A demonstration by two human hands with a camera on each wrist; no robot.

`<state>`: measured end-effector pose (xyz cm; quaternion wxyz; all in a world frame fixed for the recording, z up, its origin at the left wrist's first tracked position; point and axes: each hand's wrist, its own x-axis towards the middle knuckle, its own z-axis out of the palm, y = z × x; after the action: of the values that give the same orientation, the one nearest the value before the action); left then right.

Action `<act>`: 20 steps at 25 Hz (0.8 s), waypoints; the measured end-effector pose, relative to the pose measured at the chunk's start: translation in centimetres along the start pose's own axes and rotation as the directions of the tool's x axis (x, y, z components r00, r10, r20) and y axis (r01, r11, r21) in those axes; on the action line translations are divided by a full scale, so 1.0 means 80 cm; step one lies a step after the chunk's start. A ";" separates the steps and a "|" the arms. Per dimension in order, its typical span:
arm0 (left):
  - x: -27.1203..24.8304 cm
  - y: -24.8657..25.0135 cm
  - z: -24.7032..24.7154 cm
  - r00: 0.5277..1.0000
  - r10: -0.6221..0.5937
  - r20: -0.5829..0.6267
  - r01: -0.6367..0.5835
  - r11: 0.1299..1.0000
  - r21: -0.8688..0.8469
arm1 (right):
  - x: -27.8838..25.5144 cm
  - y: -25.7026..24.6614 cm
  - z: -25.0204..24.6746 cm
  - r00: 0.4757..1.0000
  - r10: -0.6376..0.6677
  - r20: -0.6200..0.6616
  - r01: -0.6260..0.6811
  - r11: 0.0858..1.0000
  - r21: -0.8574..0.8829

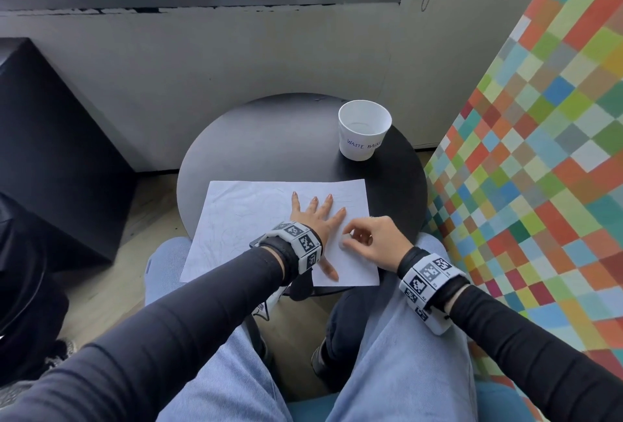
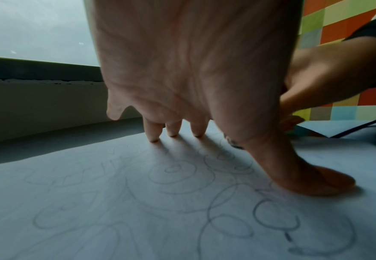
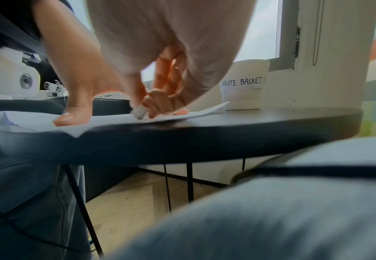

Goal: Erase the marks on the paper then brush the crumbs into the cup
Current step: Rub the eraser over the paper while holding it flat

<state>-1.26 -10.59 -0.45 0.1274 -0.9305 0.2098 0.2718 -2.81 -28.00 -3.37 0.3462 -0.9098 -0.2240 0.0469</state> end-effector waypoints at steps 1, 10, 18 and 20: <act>0.000 0.000 0.000 1.000 -0.001 0.001 0.001 1.000 -0.001 | 0.001 0.001 -0.001 1.000 0.016 -0.027 -0.016 1.000 0.001; -0.002 0.000 -0.002 1.000 0.005 0.010 -0.005 1.000 -0.001 | 0.000 -0.001 -0.005 0.998 -0.030 0.052 0.031 1.000 -0.007; -0.002 0.002 -0.005 1.000 0.000 0.030 0.000 1.000 0.008 | -0.006 0.001 -0.008 0.990 -0.035 0.139 0.032 0.999 0.025; -0.002 0.001 -0.004 1.000 0.000 0.028 0.000 1.000 0.005 | -0.004 0.004 -0.008 0.994 -0.032 0.103 0.031 0.999 0.011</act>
<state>-1.24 -10.74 -0.09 0.1325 -0.9263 0.2085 0.2845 -2.81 -28.78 -3.13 0.3392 -0.9009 -0.2557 0.0895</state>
